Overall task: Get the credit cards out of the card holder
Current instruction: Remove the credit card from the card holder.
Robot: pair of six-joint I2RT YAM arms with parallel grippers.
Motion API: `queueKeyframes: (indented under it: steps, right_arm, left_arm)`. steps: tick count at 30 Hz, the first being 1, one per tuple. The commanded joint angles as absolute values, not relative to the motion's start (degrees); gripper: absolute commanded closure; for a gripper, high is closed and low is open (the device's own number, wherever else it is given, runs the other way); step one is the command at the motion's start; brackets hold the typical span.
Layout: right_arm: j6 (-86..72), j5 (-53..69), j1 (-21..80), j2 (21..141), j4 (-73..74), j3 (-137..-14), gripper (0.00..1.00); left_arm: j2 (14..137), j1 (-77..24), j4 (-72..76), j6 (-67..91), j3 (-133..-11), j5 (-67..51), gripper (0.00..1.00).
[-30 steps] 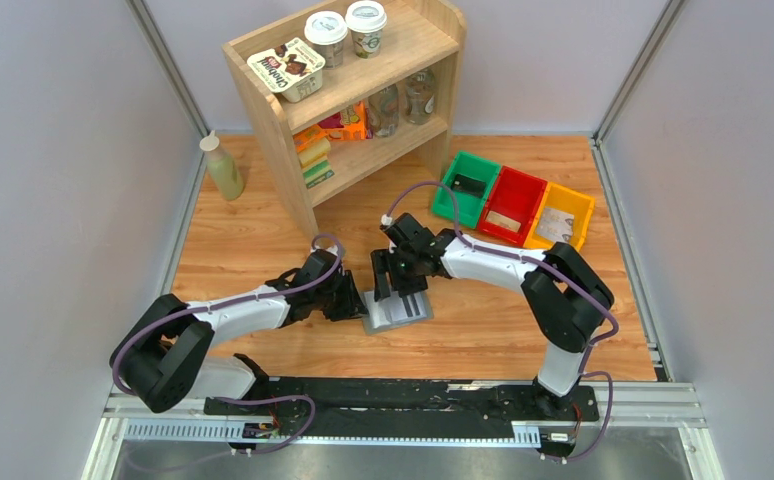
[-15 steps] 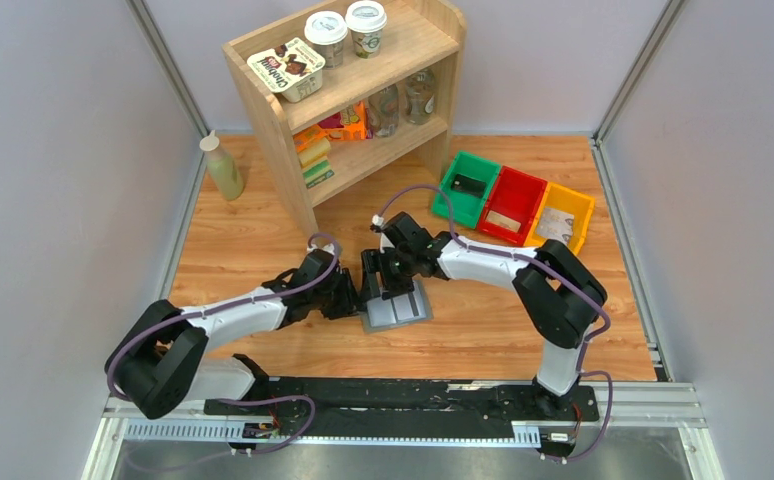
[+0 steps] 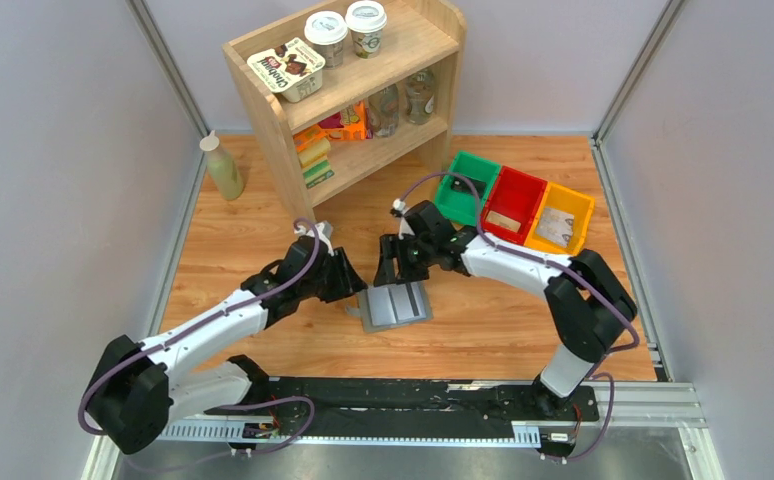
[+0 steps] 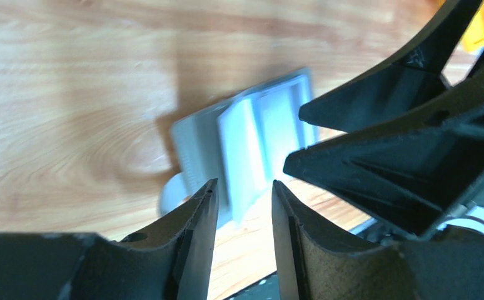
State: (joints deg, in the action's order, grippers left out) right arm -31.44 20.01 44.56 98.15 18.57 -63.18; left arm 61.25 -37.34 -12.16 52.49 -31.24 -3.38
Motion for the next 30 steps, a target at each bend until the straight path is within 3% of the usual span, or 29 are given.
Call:
queueKeyframes:
  steps: [1, 9, 18, 30]
  right_arm:
    - [-29.88, 17.31, 39.56, 92.21, 18.28, -59.34, 0.37]
    - [-29.97, 20.56, 35.42, 90.61, 14.77, -53.26, 0.54]
    - [-29.88, 22.32, 35.33, 91.93, 11.43, -50.54, 0.71]
    - [-30.06, 25.22, 35.33, 94.48, 7.91, -47.29, 0.77]
  left_arm:
    - [63.98, -37.27, -9.68, 53.52, -37.79, -8.24, 0.54]
    - [78.47, -37.44, -2.29, 56.95, -43.33, -16.87, 0.53]
    - [85.78, -39.46, -0.35, 57.48, -42.19, -14.86, 0.52]
    - [91.84, -39.64, 11.42, 62.57, -33.84, -14.15, 0.53]
